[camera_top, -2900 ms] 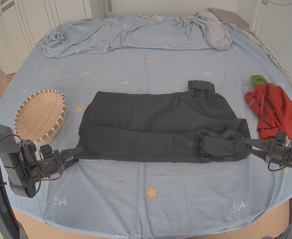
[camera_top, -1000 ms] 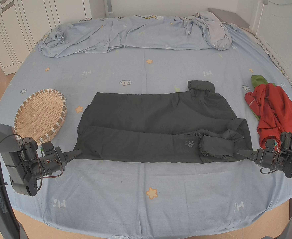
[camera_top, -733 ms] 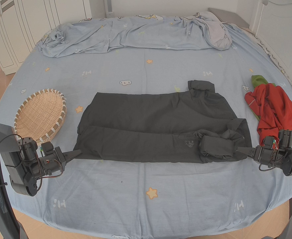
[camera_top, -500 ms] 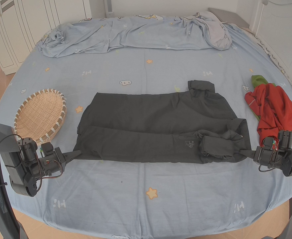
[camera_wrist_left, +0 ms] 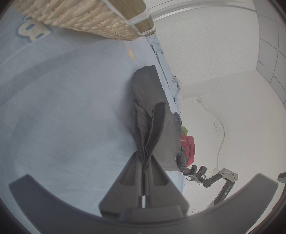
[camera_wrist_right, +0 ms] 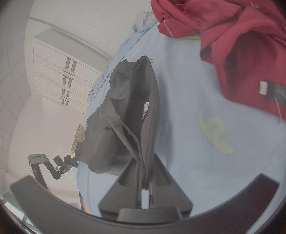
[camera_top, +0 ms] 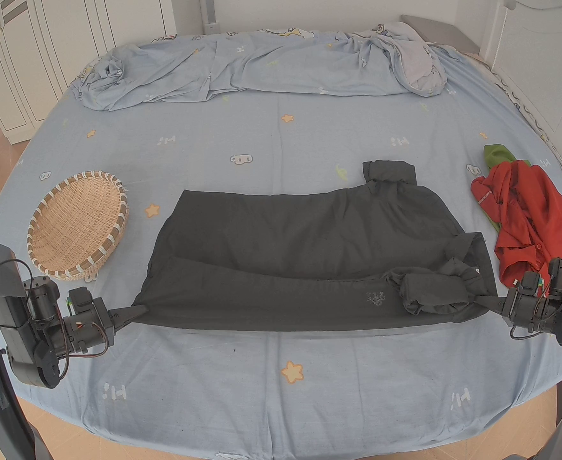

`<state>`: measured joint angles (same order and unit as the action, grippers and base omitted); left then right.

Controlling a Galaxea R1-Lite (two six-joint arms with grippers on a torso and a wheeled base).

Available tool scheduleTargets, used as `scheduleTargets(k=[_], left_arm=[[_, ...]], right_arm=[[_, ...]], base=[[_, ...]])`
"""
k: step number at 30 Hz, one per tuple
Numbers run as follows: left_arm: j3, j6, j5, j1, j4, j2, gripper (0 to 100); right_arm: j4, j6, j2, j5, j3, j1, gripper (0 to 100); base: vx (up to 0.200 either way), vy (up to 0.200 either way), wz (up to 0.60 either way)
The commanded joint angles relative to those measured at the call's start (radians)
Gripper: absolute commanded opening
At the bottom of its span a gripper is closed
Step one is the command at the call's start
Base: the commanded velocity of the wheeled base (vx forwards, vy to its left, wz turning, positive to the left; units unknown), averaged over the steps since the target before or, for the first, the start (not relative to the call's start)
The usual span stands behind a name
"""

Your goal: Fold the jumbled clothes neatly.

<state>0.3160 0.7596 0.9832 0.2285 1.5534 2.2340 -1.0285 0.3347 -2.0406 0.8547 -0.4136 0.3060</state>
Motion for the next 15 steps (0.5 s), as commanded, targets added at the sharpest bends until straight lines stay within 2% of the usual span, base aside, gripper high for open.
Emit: scheduleTargets(k=[1,12,15], left_arm=[[-0.090,-0.071,0.017,0.015,0.017,-0.028,0],[-0.304,-0.339,0.018,0.094,0.017,-0.014,0],[-0.316,-0.393,0.025,0.126,0.017,-0.019,0]], right_arm=[[-0.001,0.006,0.074,0.000,0.076,-0.005,0],[-0.001,0.004,0.128,0.000,0.196,-0.011,0],[-0.001,0.004,0.162,0.000,0.239,-0.011,0]], base=[[0.000,0.000,0.00],[0.000,0.000,0.00],[0.000,0.000,0.00]])
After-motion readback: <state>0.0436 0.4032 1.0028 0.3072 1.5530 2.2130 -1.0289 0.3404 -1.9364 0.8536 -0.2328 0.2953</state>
